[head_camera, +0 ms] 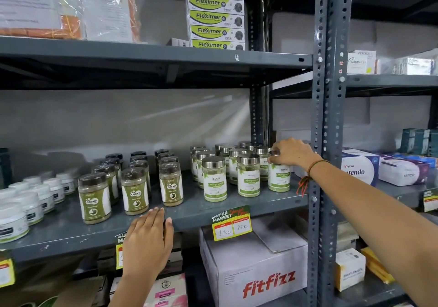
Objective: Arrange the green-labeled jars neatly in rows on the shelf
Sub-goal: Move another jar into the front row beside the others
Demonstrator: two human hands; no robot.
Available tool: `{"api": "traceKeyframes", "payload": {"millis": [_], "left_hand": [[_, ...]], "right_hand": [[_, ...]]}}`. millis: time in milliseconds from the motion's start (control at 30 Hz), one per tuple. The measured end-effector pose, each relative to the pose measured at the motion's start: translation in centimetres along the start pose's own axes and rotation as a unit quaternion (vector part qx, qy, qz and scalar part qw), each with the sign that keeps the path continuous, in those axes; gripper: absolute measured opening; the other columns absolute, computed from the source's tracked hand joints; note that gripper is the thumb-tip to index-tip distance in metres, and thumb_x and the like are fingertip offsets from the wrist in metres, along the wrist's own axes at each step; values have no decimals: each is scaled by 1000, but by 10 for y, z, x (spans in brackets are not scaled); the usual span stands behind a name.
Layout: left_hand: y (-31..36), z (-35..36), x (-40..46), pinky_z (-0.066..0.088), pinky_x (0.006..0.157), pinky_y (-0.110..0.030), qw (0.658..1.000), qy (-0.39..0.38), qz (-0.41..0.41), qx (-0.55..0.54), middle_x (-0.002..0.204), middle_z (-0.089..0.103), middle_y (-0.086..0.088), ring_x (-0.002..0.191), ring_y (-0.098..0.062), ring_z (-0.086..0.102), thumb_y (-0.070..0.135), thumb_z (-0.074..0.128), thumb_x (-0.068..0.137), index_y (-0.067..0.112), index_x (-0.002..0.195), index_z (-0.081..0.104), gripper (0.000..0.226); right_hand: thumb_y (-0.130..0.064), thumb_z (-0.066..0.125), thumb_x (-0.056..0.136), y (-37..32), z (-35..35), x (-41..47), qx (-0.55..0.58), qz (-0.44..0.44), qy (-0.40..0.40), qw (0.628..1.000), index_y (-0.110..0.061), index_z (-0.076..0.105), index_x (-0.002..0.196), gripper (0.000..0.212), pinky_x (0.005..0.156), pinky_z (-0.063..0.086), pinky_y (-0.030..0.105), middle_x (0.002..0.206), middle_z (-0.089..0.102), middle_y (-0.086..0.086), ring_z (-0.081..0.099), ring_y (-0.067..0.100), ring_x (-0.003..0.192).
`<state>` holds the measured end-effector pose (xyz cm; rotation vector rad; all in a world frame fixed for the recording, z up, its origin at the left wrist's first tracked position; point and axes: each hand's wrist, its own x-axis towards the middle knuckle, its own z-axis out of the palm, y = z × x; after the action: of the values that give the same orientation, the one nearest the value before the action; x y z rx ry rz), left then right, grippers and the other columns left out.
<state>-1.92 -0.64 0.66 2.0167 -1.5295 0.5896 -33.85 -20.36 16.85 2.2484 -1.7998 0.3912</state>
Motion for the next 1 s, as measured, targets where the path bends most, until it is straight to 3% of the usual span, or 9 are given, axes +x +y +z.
{"api": "traceKeyframes", "payload": {"millis": [233,433,567,700,733,833,1000], "left_hand": [[-1,0,0,47,98,-44,1000,0,2,-1,117,69,-12,110,-27,62,41,28,90,5,116,65,58],[-1,-1,0,47,98,-44,1000,3,3,-3,116,69,-13,110,-28,63,41,28,90,4,115,65,58],[-1,0,-1,47,97,-44,1000,6,3,-3,114,70,-12,108,-27,64,41,29,90,5,113,66,57],[-3,2,0,47,98,-45,1000,8,2,-3,113,70,-13,108,-27,64,41,29,90,4,113,66,57],[-3,2,0,47,97,-45,1000,9,1,-3,113,70,-13,108,-27,64,41,29,90,4,113,66,57],[-3,3,0,48,96,-44,1000,11,4,-1,112,71,-13,106,-27,64,40,31,90,4,112,67,56],[-3,4,0,48,96,-43,1000,11,4,0,112,71,-12,106,-26,65,40,31,90,5,112,67,54]], "right_hand": [[-67,57,81,3,6,0,-2,8,25,1000,-25,60,127,62,82,51,42,115,67,12,63,34,106],[-67,50,86,5,6,0,33,11,42,999,-27,52,139,66,91,53,46,126,64,14,60,36,115],[-73,35,88,-8,3,-5,92,-75,157,981,-19,59,134,74,75,58,41,90,70,7,68,27,88],[-90,31,72,-29,6,-6,114,-147,91,978,-22,59,134,96,75,56,35,75,69,-3,61,5,65],[-92,34,69,-32,9,-6,103,-152,75,980,-22,57,136,99,78,55,35,81,71,-1,63,7,71],[-87,47,69,-38,16,-3,74,-168,48,982,-24,56,136,92,93,52,42,124,68,7,64,25,110],[-72,61,75,-40,18,0,89,-178,49,979,-26,55,137,78,96,51,43,127,66,5,62,23,113]]}}
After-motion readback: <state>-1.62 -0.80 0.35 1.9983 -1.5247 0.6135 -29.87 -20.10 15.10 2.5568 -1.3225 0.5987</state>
